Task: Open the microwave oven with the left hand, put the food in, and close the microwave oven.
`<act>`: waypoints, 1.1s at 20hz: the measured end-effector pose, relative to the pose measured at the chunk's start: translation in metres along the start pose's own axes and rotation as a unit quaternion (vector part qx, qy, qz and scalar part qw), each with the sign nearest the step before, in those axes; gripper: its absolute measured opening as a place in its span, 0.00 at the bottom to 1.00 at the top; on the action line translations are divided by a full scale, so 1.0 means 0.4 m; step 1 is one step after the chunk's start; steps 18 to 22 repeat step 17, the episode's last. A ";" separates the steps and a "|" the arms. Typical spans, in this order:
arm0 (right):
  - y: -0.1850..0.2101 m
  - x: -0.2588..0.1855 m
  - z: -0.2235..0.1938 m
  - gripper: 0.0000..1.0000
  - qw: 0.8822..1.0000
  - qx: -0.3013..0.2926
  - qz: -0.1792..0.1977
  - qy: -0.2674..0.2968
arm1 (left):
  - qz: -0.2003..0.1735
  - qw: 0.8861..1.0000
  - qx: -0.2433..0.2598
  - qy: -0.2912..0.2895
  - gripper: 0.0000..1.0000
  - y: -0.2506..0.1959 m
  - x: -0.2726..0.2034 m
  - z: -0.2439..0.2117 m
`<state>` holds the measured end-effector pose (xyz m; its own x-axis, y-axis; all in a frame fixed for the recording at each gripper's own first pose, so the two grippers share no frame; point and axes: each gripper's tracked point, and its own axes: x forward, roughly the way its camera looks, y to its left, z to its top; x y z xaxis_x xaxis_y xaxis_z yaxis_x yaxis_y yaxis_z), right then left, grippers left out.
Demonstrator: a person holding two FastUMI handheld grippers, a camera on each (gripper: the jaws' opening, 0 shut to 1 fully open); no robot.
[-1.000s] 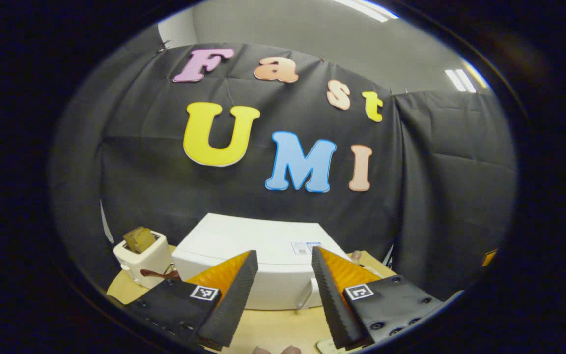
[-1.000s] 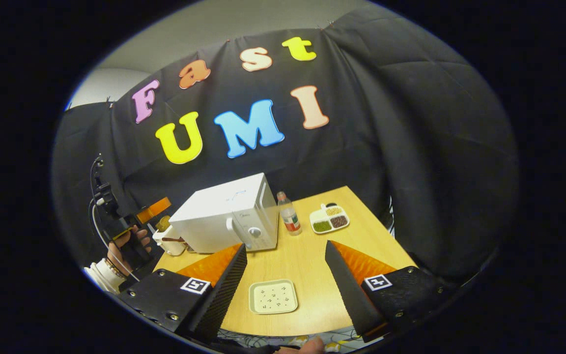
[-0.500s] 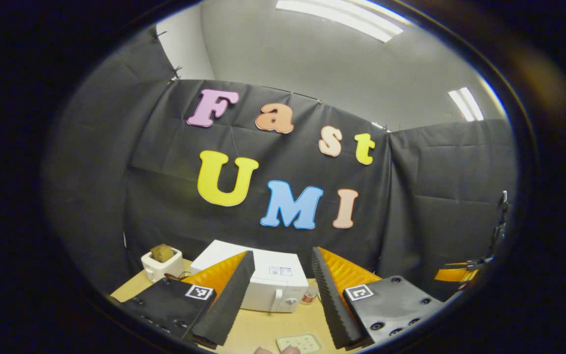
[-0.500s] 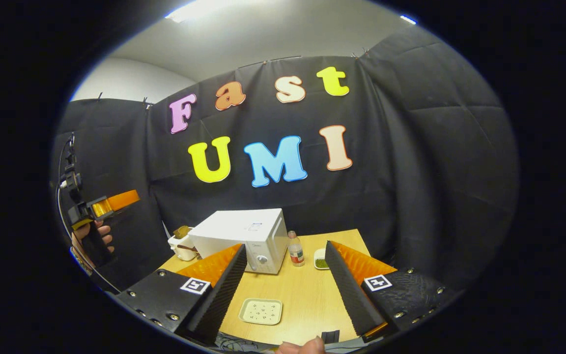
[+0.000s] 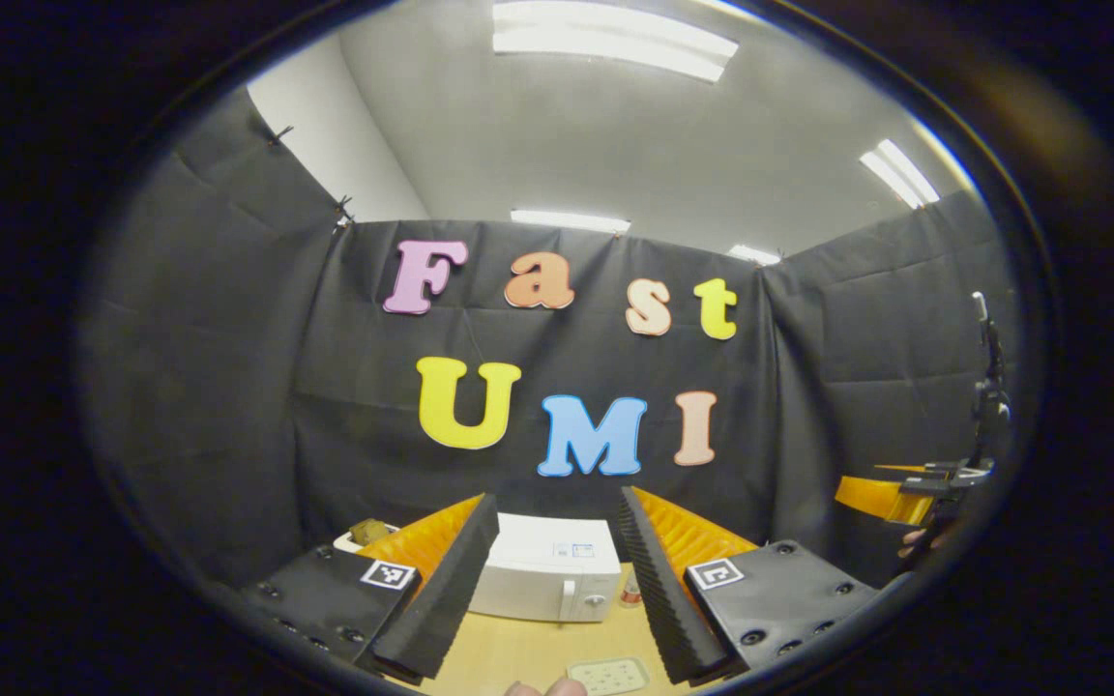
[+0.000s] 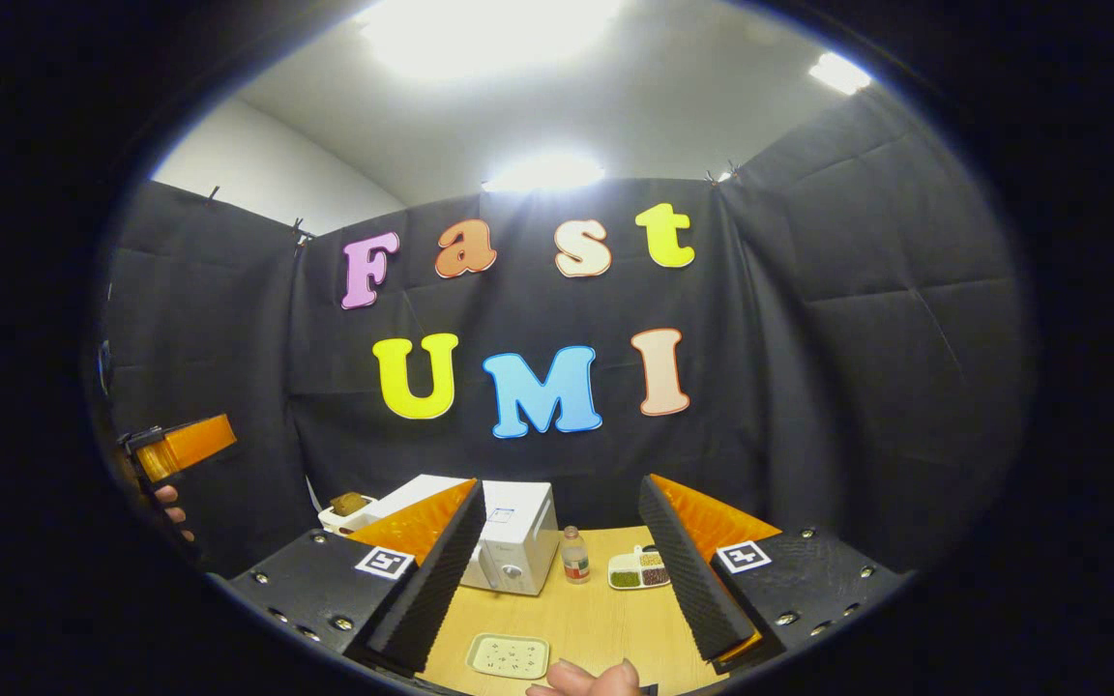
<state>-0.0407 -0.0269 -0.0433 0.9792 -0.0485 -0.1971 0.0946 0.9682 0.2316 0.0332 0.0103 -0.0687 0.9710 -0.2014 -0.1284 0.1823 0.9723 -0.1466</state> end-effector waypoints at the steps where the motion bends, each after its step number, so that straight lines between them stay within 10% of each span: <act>1: 0.011 0.002 0.003 0.98 1.000 0.002 0.000 0.000 | -0.008 1.000 0.002 0.012 0.87 0.000 0.004 -0.026; 22: 0.155 0.105 -0.028 0.98 1.000 -0.027 -0.003 0.016 | 0.029 0.999 -0.008 0.015 0.83 0.252 0.058 -0.081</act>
